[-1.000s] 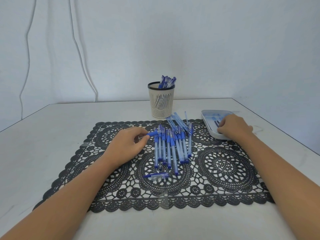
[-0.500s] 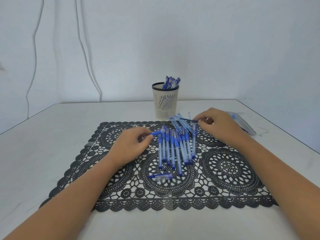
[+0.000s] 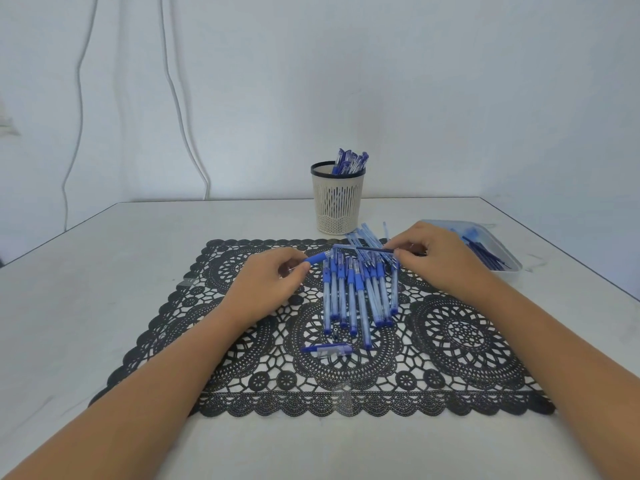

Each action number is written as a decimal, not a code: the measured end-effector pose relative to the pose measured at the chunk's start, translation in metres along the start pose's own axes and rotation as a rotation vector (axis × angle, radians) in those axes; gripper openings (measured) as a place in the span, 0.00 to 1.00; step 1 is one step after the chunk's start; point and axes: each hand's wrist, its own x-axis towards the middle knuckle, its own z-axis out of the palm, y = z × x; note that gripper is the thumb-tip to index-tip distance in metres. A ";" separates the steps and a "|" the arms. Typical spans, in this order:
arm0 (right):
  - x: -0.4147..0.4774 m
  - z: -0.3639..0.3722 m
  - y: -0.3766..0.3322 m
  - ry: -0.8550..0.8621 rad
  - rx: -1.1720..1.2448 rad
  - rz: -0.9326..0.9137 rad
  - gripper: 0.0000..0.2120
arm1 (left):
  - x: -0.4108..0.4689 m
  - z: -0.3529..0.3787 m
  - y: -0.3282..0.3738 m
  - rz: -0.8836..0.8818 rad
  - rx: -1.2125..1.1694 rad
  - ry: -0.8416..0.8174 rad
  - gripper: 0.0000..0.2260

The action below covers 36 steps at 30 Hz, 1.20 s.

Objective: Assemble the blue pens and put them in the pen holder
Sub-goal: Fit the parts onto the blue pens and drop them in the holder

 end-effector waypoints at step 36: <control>-0.008 0.013 -0.017 -0.104 0.215 -0.003 0.06 | -0.004 0.003 0.009 0.229 0.044 -0.050 0.08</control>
